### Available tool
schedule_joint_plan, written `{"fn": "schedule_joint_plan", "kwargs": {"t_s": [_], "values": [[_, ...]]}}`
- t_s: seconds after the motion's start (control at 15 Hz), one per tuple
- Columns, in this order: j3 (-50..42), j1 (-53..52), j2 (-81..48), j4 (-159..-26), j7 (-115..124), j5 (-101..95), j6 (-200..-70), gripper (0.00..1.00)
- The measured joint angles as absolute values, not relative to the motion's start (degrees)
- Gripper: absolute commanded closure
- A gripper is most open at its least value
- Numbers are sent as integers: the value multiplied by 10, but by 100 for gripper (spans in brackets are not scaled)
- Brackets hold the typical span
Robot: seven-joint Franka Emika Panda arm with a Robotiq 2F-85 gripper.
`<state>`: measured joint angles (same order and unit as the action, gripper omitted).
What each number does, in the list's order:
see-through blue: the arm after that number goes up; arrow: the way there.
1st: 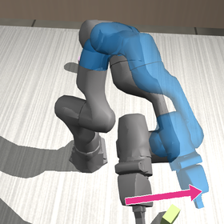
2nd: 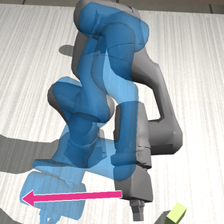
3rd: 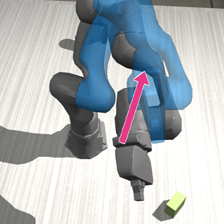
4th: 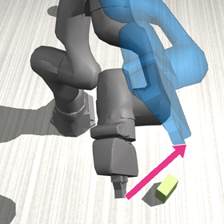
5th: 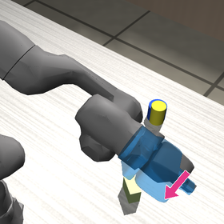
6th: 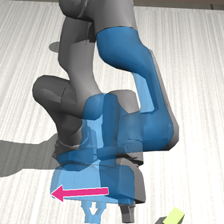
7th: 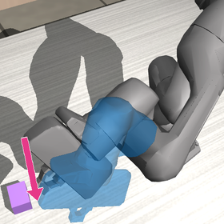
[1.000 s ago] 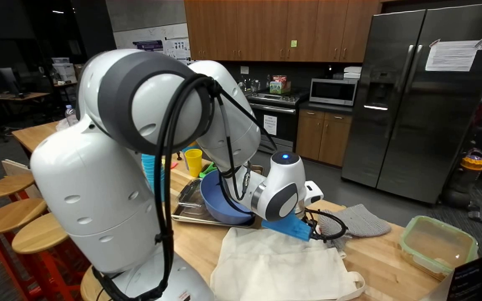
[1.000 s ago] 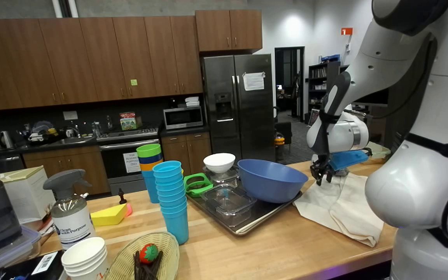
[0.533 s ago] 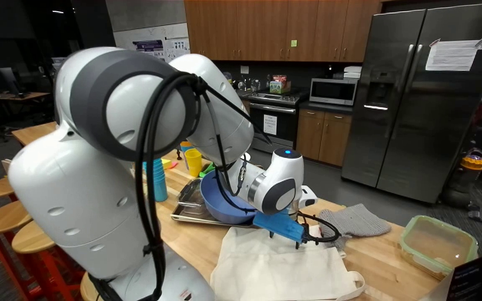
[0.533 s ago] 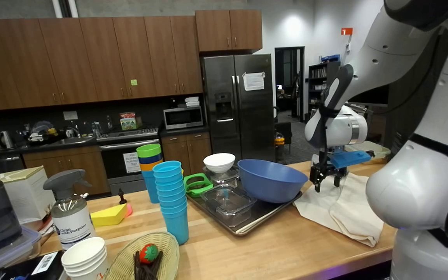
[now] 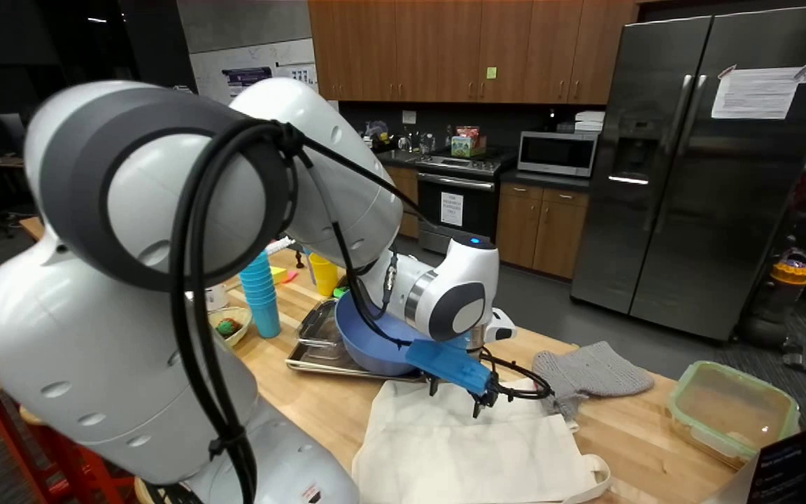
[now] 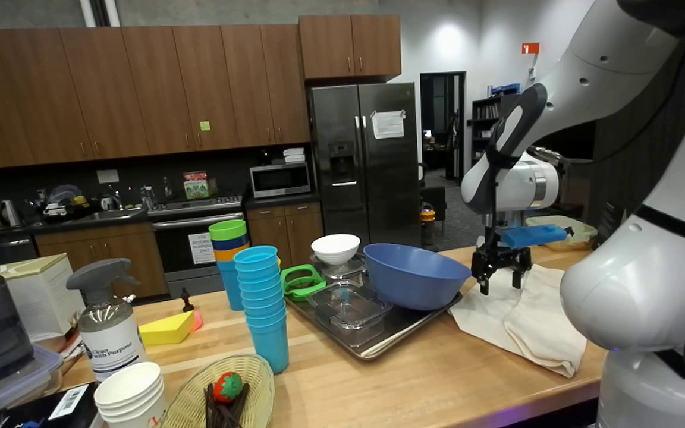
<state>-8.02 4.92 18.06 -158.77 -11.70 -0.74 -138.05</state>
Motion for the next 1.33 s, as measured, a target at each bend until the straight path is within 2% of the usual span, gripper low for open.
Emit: {"fn": "schedule_joint_plan", "kwargs": {"t_s": [0.6, 1.33], "values": [[-67, 21, 236, -1588, -116, 53, -1232, 0], [-57, 21, 234, -1578, -111, 47, -1213, 0]]}}
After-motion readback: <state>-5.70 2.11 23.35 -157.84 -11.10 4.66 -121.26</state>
